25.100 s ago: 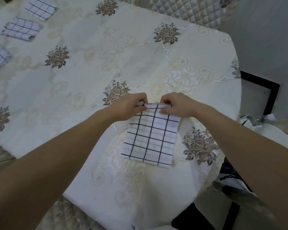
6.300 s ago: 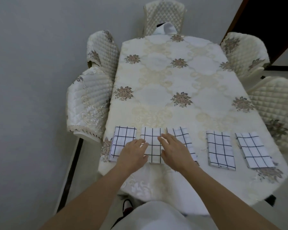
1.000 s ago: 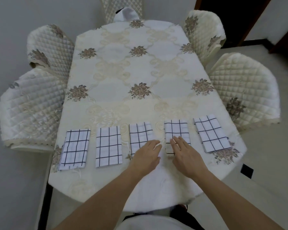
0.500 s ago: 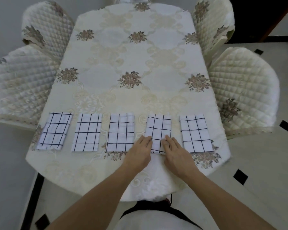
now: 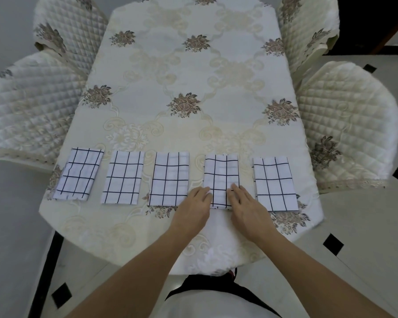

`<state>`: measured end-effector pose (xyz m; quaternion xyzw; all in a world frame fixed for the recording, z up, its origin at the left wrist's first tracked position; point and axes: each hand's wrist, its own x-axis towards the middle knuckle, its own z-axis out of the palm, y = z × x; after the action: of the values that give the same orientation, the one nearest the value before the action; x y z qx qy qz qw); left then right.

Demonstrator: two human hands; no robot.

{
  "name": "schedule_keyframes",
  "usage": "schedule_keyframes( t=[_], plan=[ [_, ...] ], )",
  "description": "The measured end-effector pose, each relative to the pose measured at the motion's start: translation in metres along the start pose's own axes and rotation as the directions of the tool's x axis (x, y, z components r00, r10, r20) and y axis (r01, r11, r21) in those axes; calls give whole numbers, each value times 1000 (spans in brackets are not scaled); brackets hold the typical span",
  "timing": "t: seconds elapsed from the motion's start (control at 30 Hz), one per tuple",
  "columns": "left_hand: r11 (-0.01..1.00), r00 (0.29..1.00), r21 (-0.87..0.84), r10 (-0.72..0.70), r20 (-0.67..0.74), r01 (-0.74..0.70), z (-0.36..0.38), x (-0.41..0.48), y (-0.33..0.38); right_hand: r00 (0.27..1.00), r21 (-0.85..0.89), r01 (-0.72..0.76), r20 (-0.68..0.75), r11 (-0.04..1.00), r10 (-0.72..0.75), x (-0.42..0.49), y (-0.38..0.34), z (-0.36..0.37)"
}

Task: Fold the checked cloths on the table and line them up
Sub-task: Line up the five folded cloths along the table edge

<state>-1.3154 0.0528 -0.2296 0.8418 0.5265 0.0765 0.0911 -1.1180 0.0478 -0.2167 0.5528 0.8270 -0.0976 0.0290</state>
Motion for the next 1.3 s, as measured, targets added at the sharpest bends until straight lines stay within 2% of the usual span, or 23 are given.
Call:
schedule_keyframes(
  t=[0.23,0.57,0.73,0.87,1.03,1.13,1.3],
  plan=[
    [1000,1000,-31,2,0,-2,2,3,-3,999,20,-8,37,1000,7,2,1,2],
    [994,997,-83,-74,34,76,3,3,-8,999,69,-40,30,997,38,2,-1,5],
    [998,999,-54,22,-29,-24,-6,7,0,999,79,-42,-10,996,43,-8,9,-9],
    [992,993,-60,113,-42,-115,-2,24,28,993,46,-91,-66,995,94,-20,35,-23],
    [982,984,-58,178,2,-178,-1,46,79,989,29,-146,-23,989,147,-48,83,-22],
    [988,987,-28,154,46,-153,5,55,106,995,-36,-100,-14,994,100,-61,114,-20],
    [988,987,55,138,87,-144,22,63,136,999,0,-27,-39,1000,27,-72,145,-14]
  ],
)
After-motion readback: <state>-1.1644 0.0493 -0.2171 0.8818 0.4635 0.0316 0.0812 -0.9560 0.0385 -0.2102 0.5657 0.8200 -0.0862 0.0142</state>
